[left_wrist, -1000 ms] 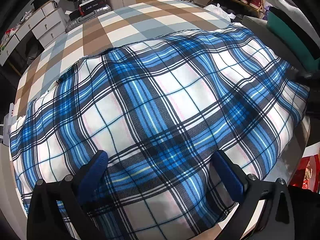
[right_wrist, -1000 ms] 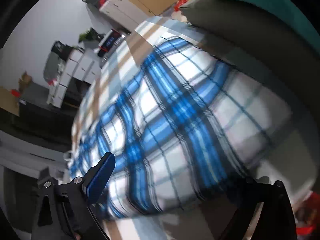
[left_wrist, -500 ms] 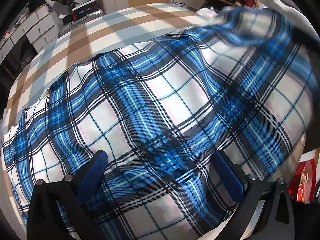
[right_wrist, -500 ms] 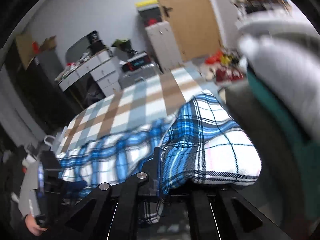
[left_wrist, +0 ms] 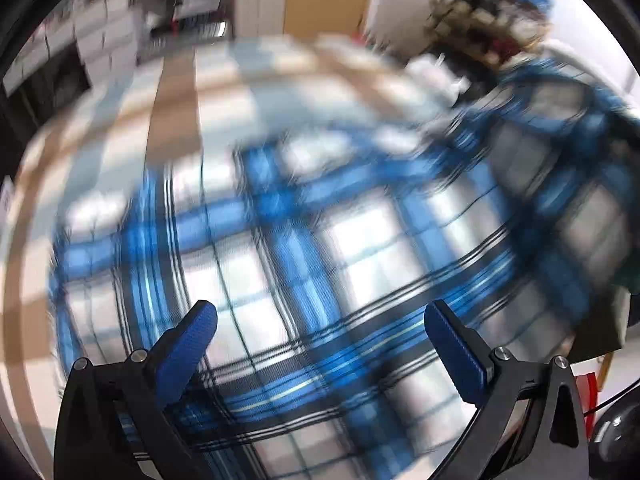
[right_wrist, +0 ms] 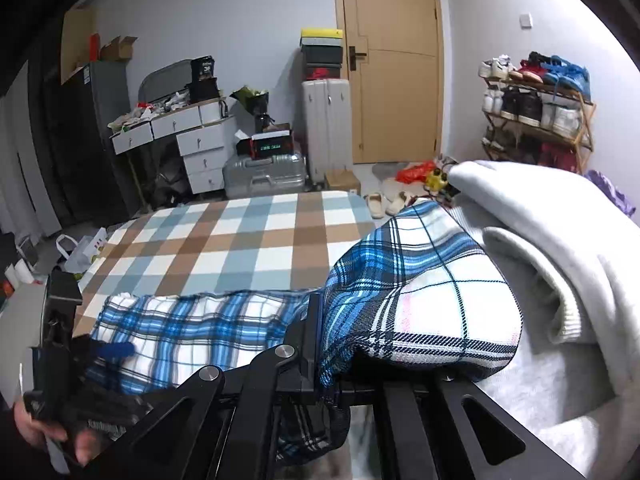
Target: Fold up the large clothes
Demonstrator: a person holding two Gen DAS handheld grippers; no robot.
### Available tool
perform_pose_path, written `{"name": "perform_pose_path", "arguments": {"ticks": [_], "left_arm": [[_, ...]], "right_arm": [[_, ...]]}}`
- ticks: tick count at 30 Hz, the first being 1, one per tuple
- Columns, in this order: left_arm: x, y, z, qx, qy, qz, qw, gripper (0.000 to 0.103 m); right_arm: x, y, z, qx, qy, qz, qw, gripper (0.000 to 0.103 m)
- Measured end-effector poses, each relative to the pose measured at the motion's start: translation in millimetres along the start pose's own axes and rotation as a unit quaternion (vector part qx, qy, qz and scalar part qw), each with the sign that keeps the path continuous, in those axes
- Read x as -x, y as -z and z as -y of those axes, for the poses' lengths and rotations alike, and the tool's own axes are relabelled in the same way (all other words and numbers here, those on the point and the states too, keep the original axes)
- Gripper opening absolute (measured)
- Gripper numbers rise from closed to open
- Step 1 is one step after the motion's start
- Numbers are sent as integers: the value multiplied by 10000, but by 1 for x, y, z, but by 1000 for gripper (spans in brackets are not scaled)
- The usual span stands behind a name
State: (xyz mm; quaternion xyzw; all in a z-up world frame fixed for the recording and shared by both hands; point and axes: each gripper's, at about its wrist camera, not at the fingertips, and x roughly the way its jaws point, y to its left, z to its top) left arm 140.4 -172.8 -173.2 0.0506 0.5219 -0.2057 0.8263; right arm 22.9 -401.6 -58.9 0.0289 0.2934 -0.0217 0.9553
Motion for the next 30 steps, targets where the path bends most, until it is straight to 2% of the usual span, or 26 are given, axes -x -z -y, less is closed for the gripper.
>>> {"name": "perform_pose_path", "arguments": {"ticks": [1, 3, 8, 12, 13, 15, 16, 18, 23, 26, 30], "left_arm": [[-10, 1, 3, -182, -159, -125, 9996, 101], [-15, 2, 20, -605, -473, -62, 9970, 101], [-26, -7, 45, -576, -339, 39, 9978, 101], [-33, -13, 76, -703, -71, 319, 9970, 101], [-33, -16, 86, -686, 74, 334, 9971, 101], [-25, -23, 83, -410, 530, 285, 9973, 101], [-13, -28, 72, 1, 1036, 309, 9941, 101], [11, -32, 44, 501, 1530, 413, 9861, 101], [66, -30, -49, 1069, 1242, 809, 9832, 101], [94, -13, -112, 1673, 1184, 994, 9737, 101], [124, 19, -175, 2184, 858, 1166, 9650, 101]], "right_arm": [[-2, -2, 1, -15, -3, 10, 10000, 3], [-3, -4, 6, -117, -139, 34, 9998, 3], [4, -14, 13, -273, -325, 146, 9990, 3], [17, -24, 9, 38, -247, 346, 9991, 3], [19, -27, 7, 99, -247, 366, 9990, 3], [25, -33, 1, 205, -249, 418, 9986, 2], [26, -36, -3, 259, -256, 423, 9984, 2], [28, -40, -16, 431, -282, 464, 9976, 2], [29, -44, -69, 787, -665, 517, 9933, 2], [24, -34, -115, 1020, -1146, 495, 9869, 2], [1, -1, -184, 1144, -1909, 77, 9749, 2]]}}
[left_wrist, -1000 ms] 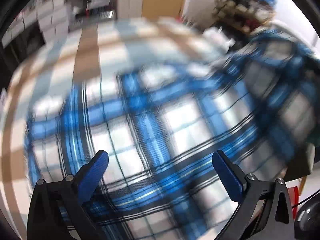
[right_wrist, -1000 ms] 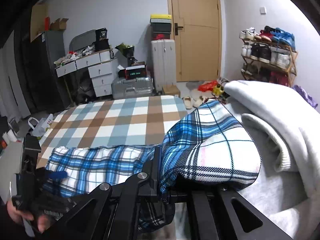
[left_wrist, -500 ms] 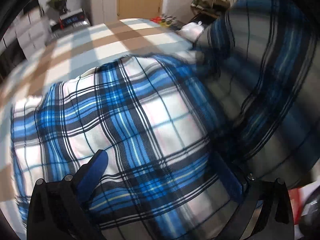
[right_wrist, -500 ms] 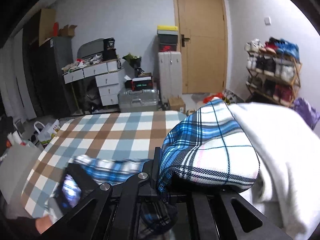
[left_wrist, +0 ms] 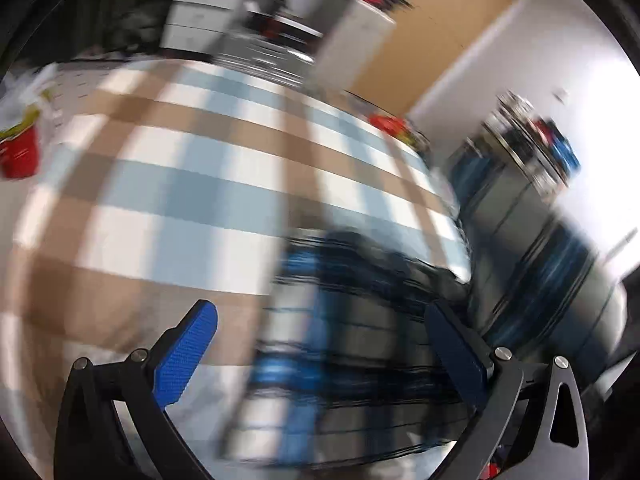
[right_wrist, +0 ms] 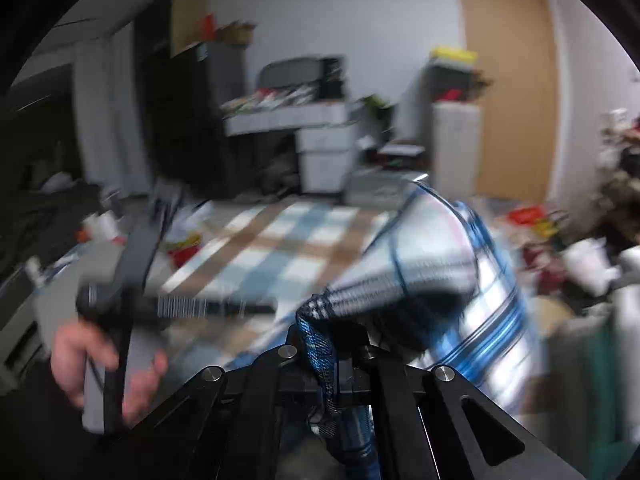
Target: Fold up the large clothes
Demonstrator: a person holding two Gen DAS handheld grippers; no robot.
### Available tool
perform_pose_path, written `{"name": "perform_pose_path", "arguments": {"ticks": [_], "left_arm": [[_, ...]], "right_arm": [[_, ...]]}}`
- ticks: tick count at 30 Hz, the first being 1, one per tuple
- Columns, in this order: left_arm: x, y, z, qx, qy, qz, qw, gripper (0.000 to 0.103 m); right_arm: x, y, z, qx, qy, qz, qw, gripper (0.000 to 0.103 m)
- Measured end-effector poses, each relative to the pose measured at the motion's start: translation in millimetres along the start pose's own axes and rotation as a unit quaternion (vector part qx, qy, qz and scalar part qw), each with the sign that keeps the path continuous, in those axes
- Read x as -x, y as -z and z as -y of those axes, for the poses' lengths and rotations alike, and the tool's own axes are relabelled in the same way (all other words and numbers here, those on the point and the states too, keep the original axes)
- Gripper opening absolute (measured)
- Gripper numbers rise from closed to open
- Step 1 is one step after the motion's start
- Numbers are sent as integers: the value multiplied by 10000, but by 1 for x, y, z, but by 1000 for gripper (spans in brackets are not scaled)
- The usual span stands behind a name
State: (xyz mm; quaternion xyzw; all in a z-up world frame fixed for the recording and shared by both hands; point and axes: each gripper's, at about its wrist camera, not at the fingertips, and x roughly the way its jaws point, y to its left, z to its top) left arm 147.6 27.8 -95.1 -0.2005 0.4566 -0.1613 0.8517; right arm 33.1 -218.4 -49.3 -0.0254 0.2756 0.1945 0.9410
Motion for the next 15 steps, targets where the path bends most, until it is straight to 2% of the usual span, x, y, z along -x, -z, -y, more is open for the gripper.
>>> {"name": "perform_pose_path", "arguments": {"ticks": [3, 5, 6, 7, 8, 9, 11, 13, 15], "left_arm": [[12, 2, -39, 301, -120, -78, 9994, 101], [4, 5, -51, 407, -223, -174, 9988, 101], [4, 7, -57, 442, -260, -223, 9984, 101], [5, 11, -62, 459, -275, -294, 9981, 101], [1, 7, -59, 449, -246, -340, 9981, 101], [6, 11, -55, 406, -196, -370, 9983, 101], [10, 7, -47, 221, -89, -275, 9993, 101], [19, 13, -28, -70, 199, -169, 9996, 101], [10, 12, -12, -382, 645, -249, 9969, 101]], "right_arm": [[-41, 25, -47, 166, -542, -511, 9971, 2], [-63, 43, -72, 467, -563, -635, 9953, 2], [-82, 53, -83, 570, -556, -933, 9924, 7], [-104, 64, -89, 666, -513, -1436, 9861, 15], [-126, 76, -93, 720, -409, -2024, 9758, 17], [-130, 80, -90, 693, -374, -2178, 9728, 17], [-118, 76, -75, 266, -661, -2069, 9758, 21], [-96, 67, -53, -308, -997, -1783, 9784, 46], [-65, 58, -30, -881, -1160, -1244, 9815, 63]]}}
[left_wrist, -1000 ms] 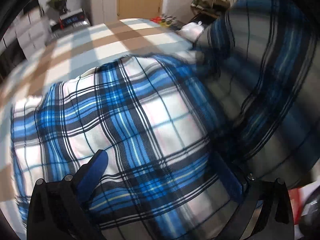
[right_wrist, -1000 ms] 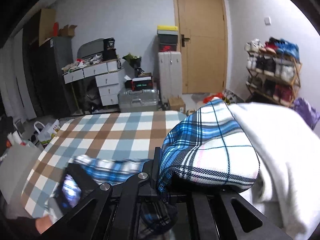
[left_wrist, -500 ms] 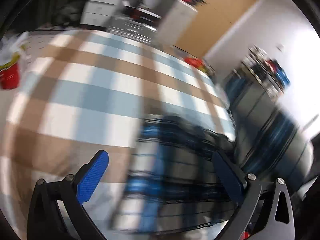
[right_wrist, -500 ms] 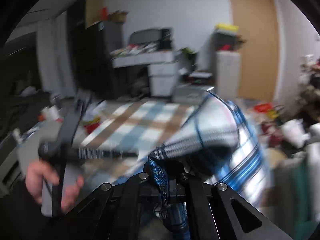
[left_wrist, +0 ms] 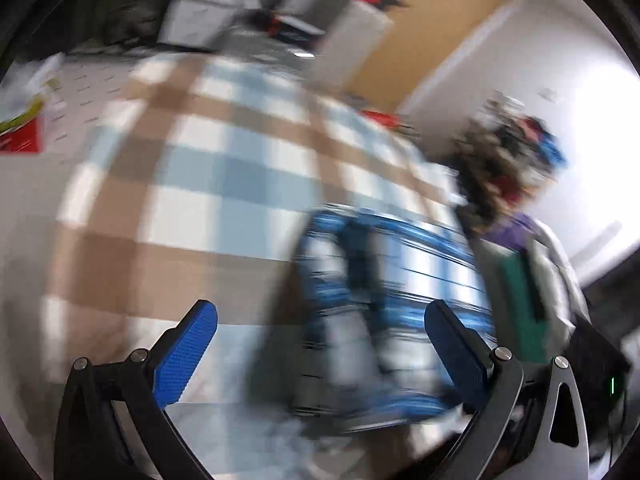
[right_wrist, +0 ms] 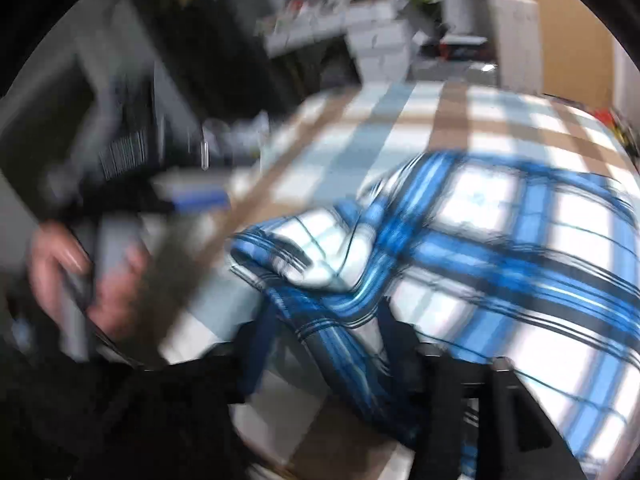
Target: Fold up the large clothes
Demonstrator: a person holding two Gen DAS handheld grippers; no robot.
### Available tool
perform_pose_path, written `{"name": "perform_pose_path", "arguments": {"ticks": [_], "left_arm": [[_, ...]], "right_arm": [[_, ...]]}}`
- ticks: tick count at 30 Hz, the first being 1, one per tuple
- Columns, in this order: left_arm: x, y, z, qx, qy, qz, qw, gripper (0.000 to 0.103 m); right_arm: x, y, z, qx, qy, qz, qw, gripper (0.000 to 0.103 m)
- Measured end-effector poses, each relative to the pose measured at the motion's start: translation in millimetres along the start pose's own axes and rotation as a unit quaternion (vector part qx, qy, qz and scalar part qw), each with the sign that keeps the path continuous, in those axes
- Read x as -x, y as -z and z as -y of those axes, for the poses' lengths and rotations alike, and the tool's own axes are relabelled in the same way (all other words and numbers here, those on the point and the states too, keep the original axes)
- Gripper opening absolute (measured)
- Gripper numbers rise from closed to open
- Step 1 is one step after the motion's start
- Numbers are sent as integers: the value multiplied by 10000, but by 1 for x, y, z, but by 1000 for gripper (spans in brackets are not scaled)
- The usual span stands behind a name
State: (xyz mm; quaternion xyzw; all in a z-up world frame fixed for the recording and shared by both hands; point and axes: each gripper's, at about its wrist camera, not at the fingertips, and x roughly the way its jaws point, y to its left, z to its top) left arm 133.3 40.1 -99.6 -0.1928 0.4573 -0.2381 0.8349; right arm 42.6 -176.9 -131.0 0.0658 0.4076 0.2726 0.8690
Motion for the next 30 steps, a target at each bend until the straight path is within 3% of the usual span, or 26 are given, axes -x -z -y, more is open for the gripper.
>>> {"name": "perform_pose_path", "arguments": {"ticks": [2, 4, 7, 9, 11, 14, 17, 20, 24, 26, 30], "left_arm": [[-10, 5, 25, -415, 251, -158, 9987, 101], [-27, 13, 50, -945, 81, -318, 9950, 101], [-78, 26, 68, -1566, -789, -889, 9805, 101], [-109, 29, 62, -1611, -1267, -1336, 9696, 96], [-124, 28, 51, -1401, -1242, -1609, 9691, 74], [-108, 14, 43, -1073, -844, -1425, 9803, 18], [-91, 1, 25, -545, -272, -1280, 9899, 3], [-78, -9, 8, -240, -102, -1144, 9931, 2], [-90, -1, -13, -166, -952, -1298, 9868, 0], [-84, -1, -17, -101, -990, -1190, 9879, 0], [-32, -4, 2, -294, -851, -280, 9955, 0]], "right_arm": [[43, 1, 24, -374, 117, 610, 9974, 66], [63, 1, 42, -647, 244, 785, 9945, 68], [76, 3, 68, -1004, 505, 782, 9906, 68], [67, 6, 90, -1333, 711, 506, 9872, 68], [53, 14, 115, -1882, 531, 336, 9801, 68], [40, 23, 138, -2393, 296, 267, 9701, 68], [43, 21, 144, -2473, 107, 346, 9683, 68], [44, 21, 143, -2451, 92, 310, 9690, 68], [40, 20, 135, -2232, 292, 178, 9742, 68], [40, 24, 128, -2093, 472, 28, 9767, 69], [36, 29, 125, -1927, 682, -149, 9788, 69]]}}
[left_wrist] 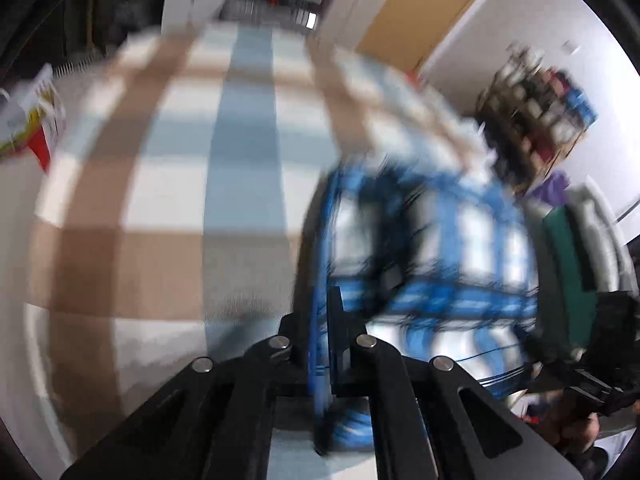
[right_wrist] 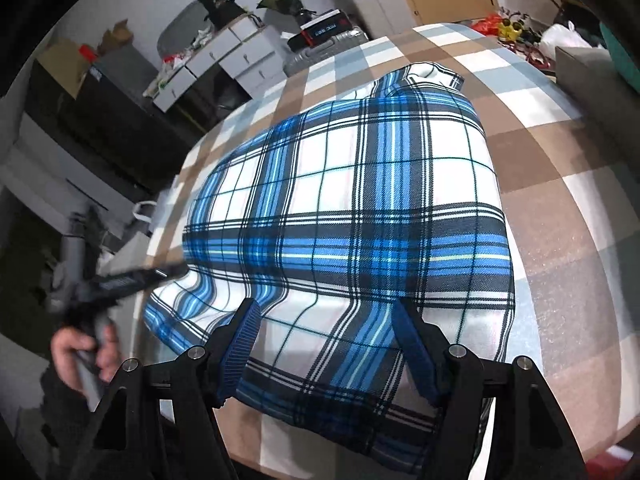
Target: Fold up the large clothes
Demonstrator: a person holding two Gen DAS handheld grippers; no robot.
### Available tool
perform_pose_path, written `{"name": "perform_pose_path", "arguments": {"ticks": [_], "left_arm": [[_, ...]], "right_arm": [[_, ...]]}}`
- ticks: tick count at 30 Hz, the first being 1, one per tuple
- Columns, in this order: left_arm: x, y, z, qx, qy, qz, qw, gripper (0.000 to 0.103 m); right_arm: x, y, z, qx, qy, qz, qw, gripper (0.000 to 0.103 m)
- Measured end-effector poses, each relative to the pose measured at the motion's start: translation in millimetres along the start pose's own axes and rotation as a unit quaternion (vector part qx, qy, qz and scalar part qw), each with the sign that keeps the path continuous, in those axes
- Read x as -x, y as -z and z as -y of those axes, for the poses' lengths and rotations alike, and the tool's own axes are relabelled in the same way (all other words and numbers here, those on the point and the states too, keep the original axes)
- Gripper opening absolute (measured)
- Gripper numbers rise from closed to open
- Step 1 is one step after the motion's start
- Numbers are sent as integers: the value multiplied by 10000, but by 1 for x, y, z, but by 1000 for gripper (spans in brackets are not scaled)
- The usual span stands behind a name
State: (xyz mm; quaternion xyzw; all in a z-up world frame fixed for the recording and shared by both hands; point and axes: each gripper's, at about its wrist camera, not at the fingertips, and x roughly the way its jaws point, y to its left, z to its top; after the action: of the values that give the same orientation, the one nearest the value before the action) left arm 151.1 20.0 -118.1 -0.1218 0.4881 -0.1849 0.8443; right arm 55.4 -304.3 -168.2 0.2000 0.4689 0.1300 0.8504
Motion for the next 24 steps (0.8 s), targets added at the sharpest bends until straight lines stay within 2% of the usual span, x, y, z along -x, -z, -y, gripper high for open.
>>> {"name": "perform_pose_path", "arguments": {"ticks": [1, 2, 3, 4, 5, 6, 8, 10, 11, 12, 14, 15, 16, 18, 19, 21, 23, 24], "left_arm": [[18, 1, 14, -174, 367, 325, 9986, 0], [25, 1, 26, -338, 676, 471, 9960, 8], [27, 2, 40, -529, 945, 523, 9927, 29], [23, 1, 55, -699, 1113, 477, 9902, 44], [13, 1, 72, -862, 1243, 348, 9879, 67], [4, 0, 83, -1001, 1266, 258, 9866, 67], [-31, -10, 108, -1387, 928, -150, 9859, 67], [-61, -21, 116, -1551, 798, -605, 9828, 66], [-75, -26, 112, -1539, 753, -751, 9823, 66], [-93, -30, 107, -1397, 667, -936, 9835, 66], [-114, -30, 85, -949, 775, -1284, 9841, 65], [-117, -30, 82, -878, 865, -1238, 9846, 65], [-116, -33, 84, -965, 844, -1243, 9839, 65], [-113, -32, 88, -1091, 768, -1290, 9826, 65], [-112, -31, 87, -1040, 805, -1247, 9834, 65], [-110, -30, 87, -1017, 863, -1223, 9835, 65], [-105, -29, 84, -1032, 926, -1216, 9829, 65], [-107, -29, 82, -997, 968, -1208, 9829, 65]], "right_arm": [[2, 1, 2, -44, -56, 24, 10000, 70], [3, 0, 6, -177, -218, 36, 9996, 70], [5, 0, 10, -295, -370, 26, 9989, 70], [6, -2, 15, -456, -593, 21, 9972, 70], [7, -3, 24, -710, -906, 33, 9933, 70], [9, -3, 30, -863, -1074, 40, 9904, 67], [14, -2, 46, -1299, -1482, 137, 9803, 54], [17, -1, 55, -1529, -1737, 201, 9727, 38], [16, -1, 57, -1588, -1766, 192, 9712, 36], [15, 0, 60, -1644, -1704, 151, 9714, 35], [7, 1, 62, -1675, -1445, -38, 9752, 23], [2, 1, 63, -1654, -1297, -129, 9776, 12], [-1, 2, 62, -1603, -1137, -214, 9803, 9], [-7, 0, 56, -1361, -844, -324, 9866, 5], [-4, -2, 50, -1219, -729, -290, 9894, 7], [5, -7, 35, -815, -591, -127, 9948, 11], [17, -22, 20, -374, -456, 201, 9981, 11], [18, -31, 16, -244, -403, 233, 9986, 11]]}}
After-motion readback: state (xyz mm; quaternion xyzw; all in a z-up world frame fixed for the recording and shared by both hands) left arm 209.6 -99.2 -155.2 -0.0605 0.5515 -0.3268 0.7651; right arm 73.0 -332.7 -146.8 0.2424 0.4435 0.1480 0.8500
